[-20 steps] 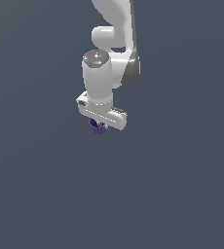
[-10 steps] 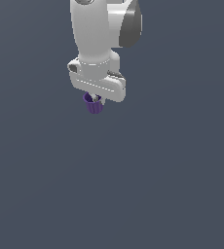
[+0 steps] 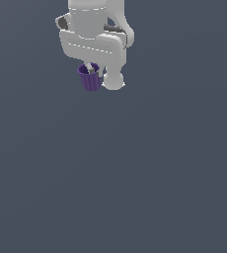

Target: Pick up the object and move it to a goal position.

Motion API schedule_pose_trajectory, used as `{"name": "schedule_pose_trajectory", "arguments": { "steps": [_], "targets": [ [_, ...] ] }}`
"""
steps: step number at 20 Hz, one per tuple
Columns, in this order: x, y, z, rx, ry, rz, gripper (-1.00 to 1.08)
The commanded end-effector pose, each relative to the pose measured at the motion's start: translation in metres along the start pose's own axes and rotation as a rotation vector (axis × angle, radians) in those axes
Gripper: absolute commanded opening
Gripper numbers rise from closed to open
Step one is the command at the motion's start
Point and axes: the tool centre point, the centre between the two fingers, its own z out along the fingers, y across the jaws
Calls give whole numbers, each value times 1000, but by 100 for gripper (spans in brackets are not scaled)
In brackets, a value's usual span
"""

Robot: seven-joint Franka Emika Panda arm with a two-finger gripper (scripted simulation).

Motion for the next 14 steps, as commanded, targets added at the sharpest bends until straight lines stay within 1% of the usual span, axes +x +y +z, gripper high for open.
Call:
{"name": "schedule_pose_trajectory", "arguments": {
  "steps": [1,7,14],
  "targets": [
    [-4,4,-21,0,0,0,-100],
    [-9,9,-53,0,0,-1,-100],
    [-10,11,-66,0,0,-1,-100]
  ]
}}
